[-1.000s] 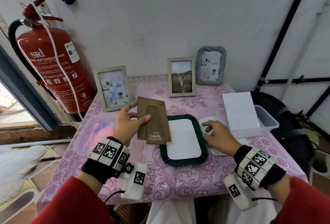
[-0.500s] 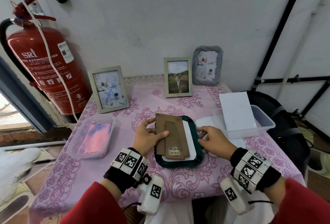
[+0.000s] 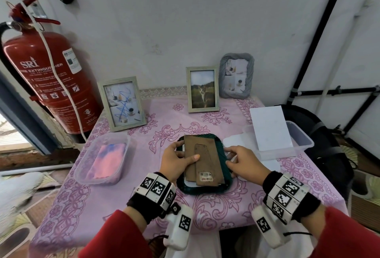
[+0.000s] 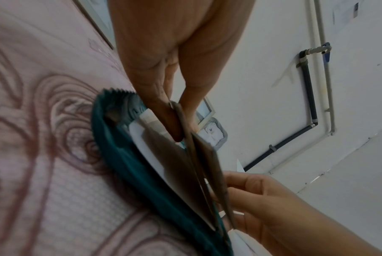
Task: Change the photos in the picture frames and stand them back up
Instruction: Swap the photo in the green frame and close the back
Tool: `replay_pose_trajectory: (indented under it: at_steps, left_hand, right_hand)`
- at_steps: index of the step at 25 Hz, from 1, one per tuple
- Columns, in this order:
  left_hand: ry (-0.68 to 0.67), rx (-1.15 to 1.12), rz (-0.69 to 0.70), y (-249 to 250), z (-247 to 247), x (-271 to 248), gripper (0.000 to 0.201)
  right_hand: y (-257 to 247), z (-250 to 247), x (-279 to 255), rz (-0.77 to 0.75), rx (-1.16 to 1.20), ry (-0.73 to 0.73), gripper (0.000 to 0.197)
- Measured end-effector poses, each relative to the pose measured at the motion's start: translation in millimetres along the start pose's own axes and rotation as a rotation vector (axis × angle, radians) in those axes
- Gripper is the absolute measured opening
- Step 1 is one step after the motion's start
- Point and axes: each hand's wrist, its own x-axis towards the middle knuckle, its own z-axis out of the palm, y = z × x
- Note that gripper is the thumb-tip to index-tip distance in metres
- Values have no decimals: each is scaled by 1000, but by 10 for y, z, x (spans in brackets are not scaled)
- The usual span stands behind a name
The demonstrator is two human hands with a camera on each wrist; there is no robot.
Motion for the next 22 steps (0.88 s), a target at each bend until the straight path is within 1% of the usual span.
replay_pose_trajectory:
  at_steps: [4, 8, 11, 15, 18, 22]
  left_hand:
    - [21, 128, 66, -15, -20, 14, 69]
    - [55, 358, 139, -10, -37, -11, 65]
    - [114, 562, 168, -33, -75, -14, 62]
    - [155, 604, 134, -64, -160, 17, 49]
    - [105, 702, 105, -105, -205, 47, 40]
    - [40, 616, 123, -154, -213, 62, 34]
  right_hand:
    - [8, 0, 0, 0, 4, 1, 46]
    - [8, 3, 0, -14, -11, 6, 46]
    - [4, -7, -6, -11, -16, 9, 45]
    - [-13, 0, -10, -68, -124, 48, 45]
    - [-37, 12, 8, -96, -182, 46, 43]
    - [-52, 23, 40, -84, -259, -10, 50]
